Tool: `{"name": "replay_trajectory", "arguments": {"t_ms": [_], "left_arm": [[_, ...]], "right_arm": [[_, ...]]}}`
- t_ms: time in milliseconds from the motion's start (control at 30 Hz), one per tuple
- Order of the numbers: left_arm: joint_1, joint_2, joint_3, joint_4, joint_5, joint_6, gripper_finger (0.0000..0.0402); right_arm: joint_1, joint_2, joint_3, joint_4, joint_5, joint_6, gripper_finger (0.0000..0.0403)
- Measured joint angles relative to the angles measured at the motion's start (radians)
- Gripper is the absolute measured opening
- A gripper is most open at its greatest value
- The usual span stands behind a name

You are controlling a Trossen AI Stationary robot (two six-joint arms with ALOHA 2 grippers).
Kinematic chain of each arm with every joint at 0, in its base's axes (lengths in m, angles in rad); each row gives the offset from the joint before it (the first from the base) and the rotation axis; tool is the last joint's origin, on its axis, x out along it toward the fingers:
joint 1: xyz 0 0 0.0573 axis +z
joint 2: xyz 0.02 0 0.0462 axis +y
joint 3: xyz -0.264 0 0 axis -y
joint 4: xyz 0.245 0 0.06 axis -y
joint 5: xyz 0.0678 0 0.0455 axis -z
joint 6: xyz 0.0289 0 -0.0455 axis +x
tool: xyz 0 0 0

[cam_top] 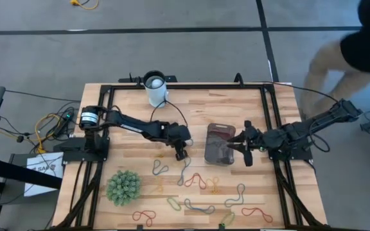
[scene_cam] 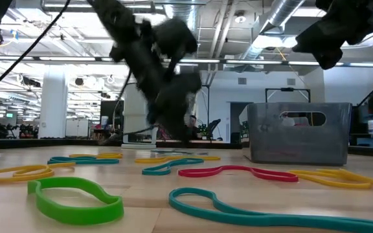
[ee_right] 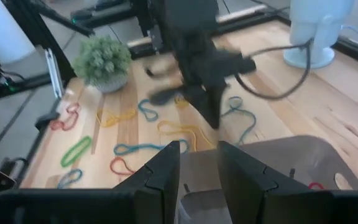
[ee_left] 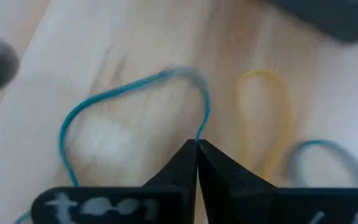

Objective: Pick and place items into bin
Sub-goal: Put the blue rubber band into the black bin

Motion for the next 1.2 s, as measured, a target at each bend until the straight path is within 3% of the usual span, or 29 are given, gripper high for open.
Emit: {"name": "replay_trajectory", "arguments": {"t_ms": [100, 333, 500, 667, 833, 1067, 1200], "left_arm": [[-0.016, -0.051, 0.086, -0.036, -0.012, 0.034, 0.0], [-0.06, -0.095, 0.386, -0.21, -0.21, 0.233, 0.0], [-0.073, -0.095, 0.528, -0.23, -0.195, 0.318, 0.0], [-0.08, -0.094, 0.556, -0.233, -0.184, 0.324, 0.0], [-0.082, -0.062, 0.546, -0.23, -0.14, 0.306, 0.0], [-0.096, 0.047, 0.549, -0.062, -0.045, 0.306, 0.0], [-0.096, 0.106, 0.549, -0.045, -0.036, 0.266, 0.0]], "right_arm": [[0.0, 0.039, 0.0, 0.007, 0.001, 0.005, 0.0102], [0.001, 0.171, 0.001, 0.047, 0.023, 0.099, 0.0102], [0.004, 0.243, 0.0, 0.066, 0.054, 0.209, 0.0102], [0.046, 0.249, 0.001, 0.085, 0.146, 0.255, 0.0102], [0.114, 0.165, 0.001, 0.051, 0.234, 0.261, 0.0102], [0.178, 0.042, -0.001, -0.084, 0.427, 0.254, 0.0102], [0.189, 0.005, 0.001, -0.093, 0.467, 0.253, 0.0102]]}}
